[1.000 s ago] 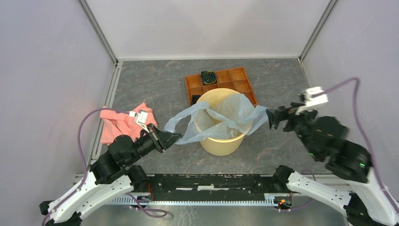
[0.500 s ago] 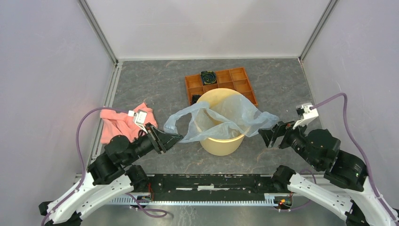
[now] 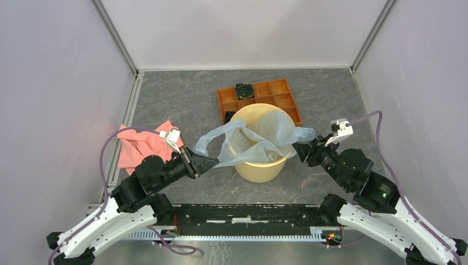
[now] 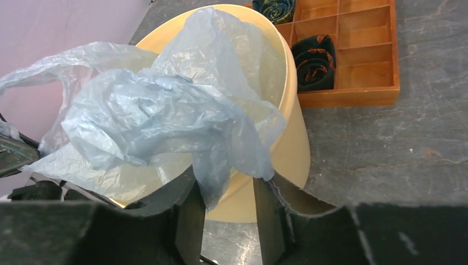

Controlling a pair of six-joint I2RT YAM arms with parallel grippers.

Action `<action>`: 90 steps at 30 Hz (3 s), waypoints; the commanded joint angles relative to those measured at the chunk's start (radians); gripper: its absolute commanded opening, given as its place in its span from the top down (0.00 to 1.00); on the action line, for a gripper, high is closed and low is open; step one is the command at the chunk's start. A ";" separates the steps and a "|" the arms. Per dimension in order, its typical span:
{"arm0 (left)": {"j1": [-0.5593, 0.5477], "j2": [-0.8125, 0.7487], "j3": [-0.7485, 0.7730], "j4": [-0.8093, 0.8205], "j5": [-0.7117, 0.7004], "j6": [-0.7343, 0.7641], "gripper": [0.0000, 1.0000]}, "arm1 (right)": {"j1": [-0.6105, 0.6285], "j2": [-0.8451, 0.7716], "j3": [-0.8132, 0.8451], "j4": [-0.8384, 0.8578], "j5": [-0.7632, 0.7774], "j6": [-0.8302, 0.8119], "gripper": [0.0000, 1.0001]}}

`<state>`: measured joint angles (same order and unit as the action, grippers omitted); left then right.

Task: Put the trash bags into the trash bin

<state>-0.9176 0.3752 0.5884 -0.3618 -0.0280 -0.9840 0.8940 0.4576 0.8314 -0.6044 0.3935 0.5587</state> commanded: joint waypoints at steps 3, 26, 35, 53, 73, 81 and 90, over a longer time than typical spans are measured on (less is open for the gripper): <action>0.002 -0.008 -0.003 0.015 -0.022 -0.072 0.87 | 0.002 -0.054 -0.020 0.061 0.014 0.006 0.82; 0.002 0.046 -0.200 0.035 -0.281 -0.126 0.85 | 0.001 0.012 -0.187 0.070 0.398 -0.188 0.77; 0.002 0.257 -0.006 -0.203 -0.137 -0.021 0.41 | 0.002 0.012 -0.044 -0.180 0.243 -0.182 0.39; 0.002 0.359 0.705 -0.521 -0.082 0.421 0.00 | 0.000 0.137 0.343 -0.246 -0.334 -0.609 0.04; 0.000 0.650 0.691 -0.461 -0.290 0.515 0.29 | 0.000 0.217 0.238 -0.133 0.054 -0.583 0.68; 0.002 0.741 0.720 -0.458 -0.363 0.479 0.67 | 0.000 0.306 0.270 -0.034 0.258 -0.510 1.00; 0.120 0.776 0.737 -0.416 -0.338 0.486 0.85 | -0.059 0.491 0.361 0.022 0.272 -0.578 0.98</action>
<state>-0.8680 1.1534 1.2812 -0.8387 -0.3809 -0.4881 0.8860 0.9062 1.1248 -0.6537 0.6540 0.0181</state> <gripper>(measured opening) 0.165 0.011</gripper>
